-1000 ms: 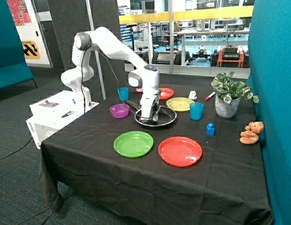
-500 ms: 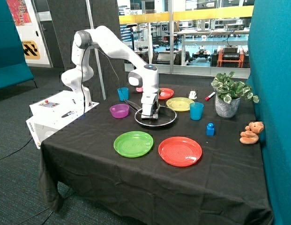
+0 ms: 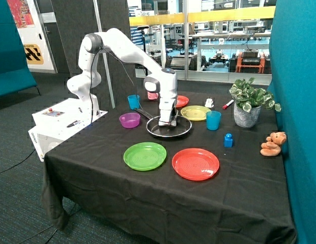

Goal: Clean the pan

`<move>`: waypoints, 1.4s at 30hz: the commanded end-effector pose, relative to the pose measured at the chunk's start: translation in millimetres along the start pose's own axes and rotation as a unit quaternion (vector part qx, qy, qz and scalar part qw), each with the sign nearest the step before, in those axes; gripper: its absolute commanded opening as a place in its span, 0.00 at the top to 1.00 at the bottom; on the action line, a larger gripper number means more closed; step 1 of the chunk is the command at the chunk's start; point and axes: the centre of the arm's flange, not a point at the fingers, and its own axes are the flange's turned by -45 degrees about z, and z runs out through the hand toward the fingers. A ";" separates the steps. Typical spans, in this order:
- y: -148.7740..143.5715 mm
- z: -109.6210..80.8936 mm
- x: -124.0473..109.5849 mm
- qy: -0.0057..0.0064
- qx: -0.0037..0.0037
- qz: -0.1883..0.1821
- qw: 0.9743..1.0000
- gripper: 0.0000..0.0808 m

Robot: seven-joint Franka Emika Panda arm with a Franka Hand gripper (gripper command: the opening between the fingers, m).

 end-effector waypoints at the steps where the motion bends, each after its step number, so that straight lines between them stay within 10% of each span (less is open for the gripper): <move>1: -2.4 -11.2 21.8 -0.009 0.002 -0.002 1.000 1.00; 42: 3.2 -110.3 -21.8 -0.009 0.002 -0.049 0.999 1.00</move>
